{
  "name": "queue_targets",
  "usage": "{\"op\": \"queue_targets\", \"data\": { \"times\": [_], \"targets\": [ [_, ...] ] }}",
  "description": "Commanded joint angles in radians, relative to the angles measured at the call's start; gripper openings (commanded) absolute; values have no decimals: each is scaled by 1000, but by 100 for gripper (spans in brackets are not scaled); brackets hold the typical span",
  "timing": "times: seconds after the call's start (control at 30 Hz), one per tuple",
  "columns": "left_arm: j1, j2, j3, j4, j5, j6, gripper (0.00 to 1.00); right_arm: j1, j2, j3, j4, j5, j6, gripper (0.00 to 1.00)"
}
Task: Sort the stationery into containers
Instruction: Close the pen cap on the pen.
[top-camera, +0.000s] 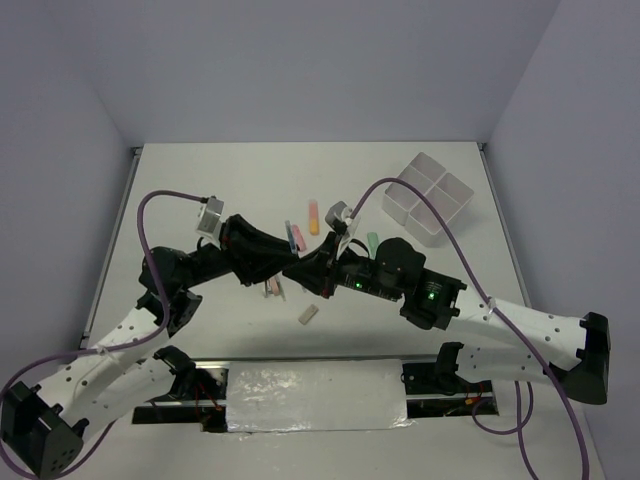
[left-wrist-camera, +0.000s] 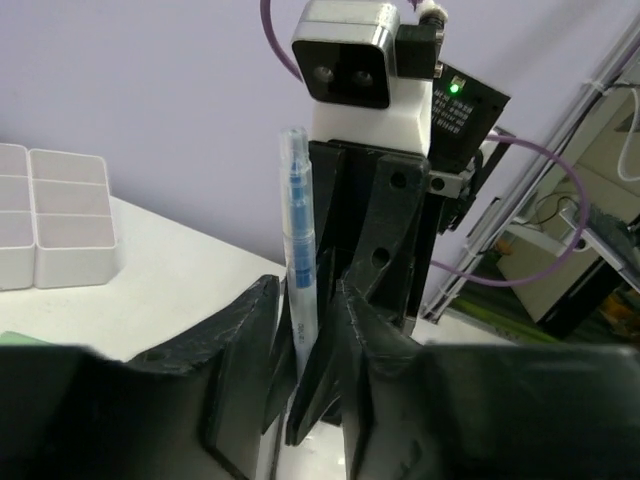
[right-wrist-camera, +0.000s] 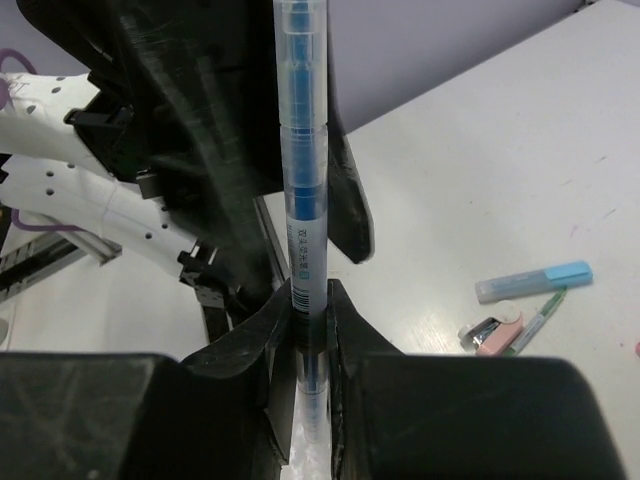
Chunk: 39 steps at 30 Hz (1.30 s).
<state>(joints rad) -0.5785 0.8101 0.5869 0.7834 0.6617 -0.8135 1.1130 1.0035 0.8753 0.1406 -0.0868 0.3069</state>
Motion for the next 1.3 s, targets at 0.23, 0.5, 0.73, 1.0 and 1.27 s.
{"op": "queue_targets", "data": {
  "times": [0.23, 0.5, 0.73, 1.0, 1.27],
  "targets": [
    [-15, -51, 134, -197, -137, 111, 70, -2, 0, -29, 51, 30, -8, 0],
    [-15, -43, 200, -292, -263, 152, 63, -4, 23, -15, 25, 12, -9, 0],
    [-15, -11, 189, -279, -248, 136, 39, -2, 21, -1, 7, 22, -18, 0],
    [-15, 9, 192, -262, -176, 126, 0, -2, 49, 45, -13, 35, -31, 0],
    [-44, -22, 90, -222, -155, 120, 0, -33, 167, 292, -133, 105, -141, 0]
  ]
}}
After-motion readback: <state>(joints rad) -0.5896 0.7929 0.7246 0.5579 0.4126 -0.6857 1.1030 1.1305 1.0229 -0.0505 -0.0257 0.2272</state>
